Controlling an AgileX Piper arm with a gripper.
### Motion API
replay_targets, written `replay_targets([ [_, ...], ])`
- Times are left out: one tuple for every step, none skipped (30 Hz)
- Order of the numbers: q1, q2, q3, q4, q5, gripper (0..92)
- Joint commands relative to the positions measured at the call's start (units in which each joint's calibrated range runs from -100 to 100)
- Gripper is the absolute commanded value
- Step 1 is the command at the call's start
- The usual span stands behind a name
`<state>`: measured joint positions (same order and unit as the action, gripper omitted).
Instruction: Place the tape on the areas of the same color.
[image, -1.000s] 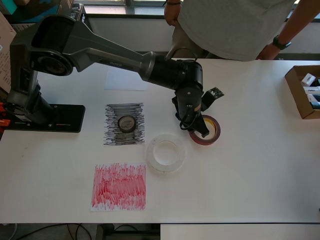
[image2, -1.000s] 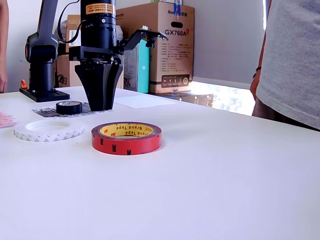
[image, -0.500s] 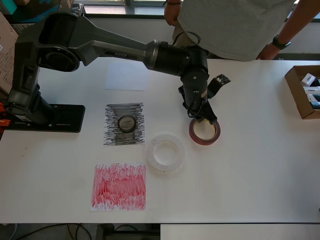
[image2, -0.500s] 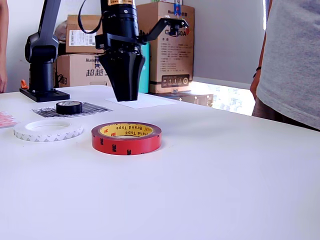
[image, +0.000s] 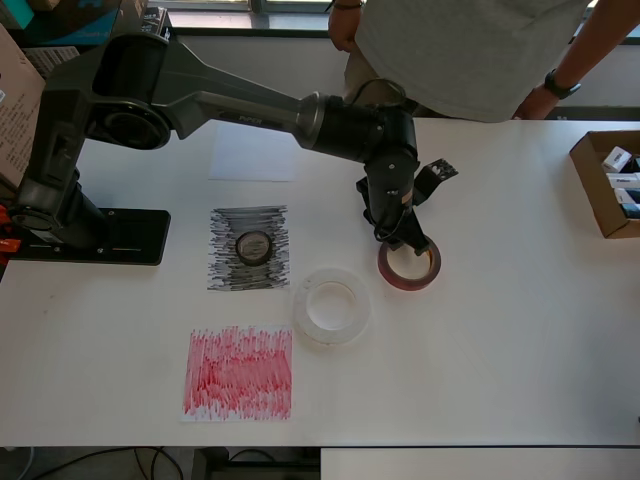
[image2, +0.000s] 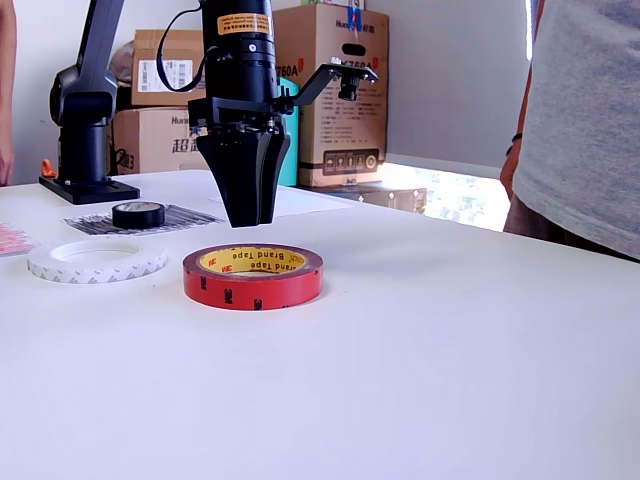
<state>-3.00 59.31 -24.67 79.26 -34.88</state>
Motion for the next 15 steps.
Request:
replay_targets([
  [-0.4, -0.5, 0.2, -0.1, -0.1, 34.3],
  [-0.3, -0.5, 0.2, -0.1, -0.1, 34.3],
  [-0.3, -0.5, 0.2, -0.1, -0.1, 34.3],
  [-0.3, -0.5, 0.3, -0.1, -0.1, 34.3],
  [-0.3, -0.5, 0.3, -0.1, -0.1, 34.3],
  [-0.2, -0.5, 0.3, -0.1, -0.1, 34.3],
  [-0.2, -0.4, 0.3, -0.1, -0.1, 34.3],
  [-0.1, -0.4, 0.3, -0.1, -0.1, 34.3],
  [-0.1, -0.2, 0.3, -0.1, -0.1, 34.3],
  [-0.1, 0.4, 0.2, -0.1, -0.1, 34.3],
  [-0.1, 0.9, 0.2, -0.1, -0.1, 34.3],
  [0.0, 1.4, 0.2, -0.1, -0.1, 34.3],
  [0.0, 1.8, 0.1, -0.1, -0.1, 34.3],
  [0.0, 2.2, 0.1, -0.1, -0.1, 34.3],
  [0.0, 2.4, 0.1, -0.1, -0.1, 34.3],
])
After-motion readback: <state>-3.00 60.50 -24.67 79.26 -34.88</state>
